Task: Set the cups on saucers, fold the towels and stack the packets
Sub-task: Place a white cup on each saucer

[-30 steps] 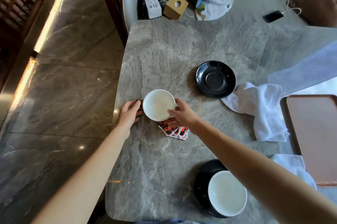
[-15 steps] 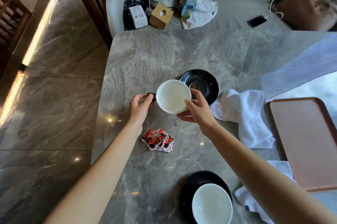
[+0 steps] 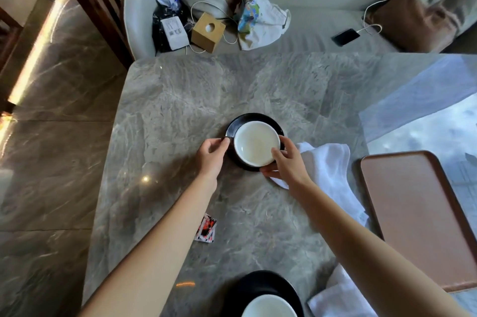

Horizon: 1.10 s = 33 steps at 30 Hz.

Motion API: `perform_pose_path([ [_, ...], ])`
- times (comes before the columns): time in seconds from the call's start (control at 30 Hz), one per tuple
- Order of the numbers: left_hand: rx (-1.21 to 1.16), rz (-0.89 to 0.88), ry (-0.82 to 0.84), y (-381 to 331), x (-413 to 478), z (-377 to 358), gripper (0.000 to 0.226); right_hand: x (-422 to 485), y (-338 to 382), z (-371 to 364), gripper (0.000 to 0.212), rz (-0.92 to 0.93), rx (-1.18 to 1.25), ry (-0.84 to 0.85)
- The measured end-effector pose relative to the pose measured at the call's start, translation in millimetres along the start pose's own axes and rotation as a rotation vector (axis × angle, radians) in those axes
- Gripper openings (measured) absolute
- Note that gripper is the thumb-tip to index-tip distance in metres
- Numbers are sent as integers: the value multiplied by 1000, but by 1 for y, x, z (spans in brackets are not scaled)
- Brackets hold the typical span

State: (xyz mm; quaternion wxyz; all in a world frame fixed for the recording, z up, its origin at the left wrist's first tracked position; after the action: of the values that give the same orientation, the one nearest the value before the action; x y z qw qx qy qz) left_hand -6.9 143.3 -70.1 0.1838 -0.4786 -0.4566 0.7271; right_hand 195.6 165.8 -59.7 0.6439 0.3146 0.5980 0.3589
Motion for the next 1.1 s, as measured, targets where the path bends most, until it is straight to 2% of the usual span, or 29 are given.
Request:
perform_pose_path([
  [0.5, -28, 106, 27, 13, 23, -12, 25, 25, 5, -1, 34, 29, 35, 16],
  [0.97, -23, 158, 81, 13, 12, -10, 21, 22, 3, 1, 32, 33, 51, 4],
  [1.1, -9, 97, 62, 15, -4, 9, 19, 8, -10, 5, 36, -4, 90, -49],
])
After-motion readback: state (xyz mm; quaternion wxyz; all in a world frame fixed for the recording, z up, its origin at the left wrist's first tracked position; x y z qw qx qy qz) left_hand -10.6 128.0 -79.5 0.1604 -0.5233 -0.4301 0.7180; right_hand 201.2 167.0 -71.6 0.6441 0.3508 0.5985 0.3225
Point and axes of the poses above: each hand's wrist, its own x-axis towards the middle knuckle, its own z-axis out of the back of the hand, y = z × x, the point moved 9 cm from there along x, towards the middle knuckle, and after that the axes turned 2 degrees about -y, right-handed, at the moved point
